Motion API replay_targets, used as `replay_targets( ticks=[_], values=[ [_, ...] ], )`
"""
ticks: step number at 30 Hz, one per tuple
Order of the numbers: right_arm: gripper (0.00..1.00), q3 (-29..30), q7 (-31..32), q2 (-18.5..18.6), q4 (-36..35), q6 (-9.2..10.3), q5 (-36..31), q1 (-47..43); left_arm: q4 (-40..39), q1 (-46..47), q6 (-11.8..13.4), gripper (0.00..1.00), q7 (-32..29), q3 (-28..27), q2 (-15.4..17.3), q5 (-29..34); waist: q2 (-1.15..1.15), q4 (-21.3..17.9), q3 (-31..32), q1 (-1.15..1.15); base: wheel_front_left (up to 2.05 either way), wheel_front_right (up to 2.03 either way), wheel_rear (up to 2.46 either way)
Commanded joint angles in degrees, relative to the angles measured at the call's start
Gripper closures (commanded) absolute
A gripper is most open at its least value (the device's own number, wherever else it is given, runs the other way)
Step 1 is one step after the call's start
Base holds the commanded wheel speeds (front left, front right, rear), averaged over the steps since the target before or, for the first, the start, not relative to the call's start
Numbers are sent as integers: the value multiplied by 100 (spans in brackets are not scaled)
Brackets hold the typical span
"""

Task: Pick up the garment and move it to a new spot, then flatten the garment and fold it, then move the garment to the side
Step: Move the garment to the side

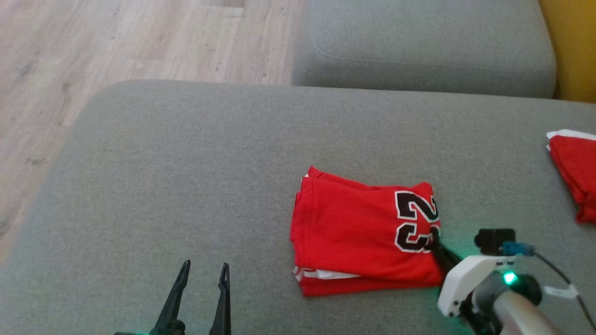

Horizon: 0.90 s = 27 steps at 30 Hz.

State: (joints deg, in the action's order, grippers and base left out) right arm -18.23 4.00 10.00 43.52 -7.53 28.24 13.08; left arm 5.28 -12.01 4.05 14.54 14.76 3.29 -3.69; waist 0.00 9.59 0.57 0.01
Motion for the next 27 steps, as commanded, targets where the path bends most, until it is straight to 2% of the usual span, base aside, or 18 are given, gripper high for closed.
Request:
replay_targets(
  ticks=[1,6,13,14,27],
  values=[
    [100,-112,-146,221,-165,4,18,295,-226,280,20,0,46,-155,-41,-76,0,-71,-63,-1,0,0,0],
    [100,-18,-351,699,-334,4,-42,719,-289,405,64,0,46,-131,-41,-63,0,-310,-399,-1,0,0,0],
    [100,427,-260,1548,-745,4,-116,1344,-459,760,-39,0,46,-56,-41,-162,0,-612,-933,-1,0,0,0],
    [100,427,-260,1548,-745,4,-116,1344,-459,760,-39,0,46,-56,-41,-162,0,-612,-933,-1,0,0,0],
    [100,1806,745,3025,-1671,4,-13,1905,-659,1429,-155,0,46,90,-41,-413,0,-849,-1914,-1,0,0,0]
  ],
)
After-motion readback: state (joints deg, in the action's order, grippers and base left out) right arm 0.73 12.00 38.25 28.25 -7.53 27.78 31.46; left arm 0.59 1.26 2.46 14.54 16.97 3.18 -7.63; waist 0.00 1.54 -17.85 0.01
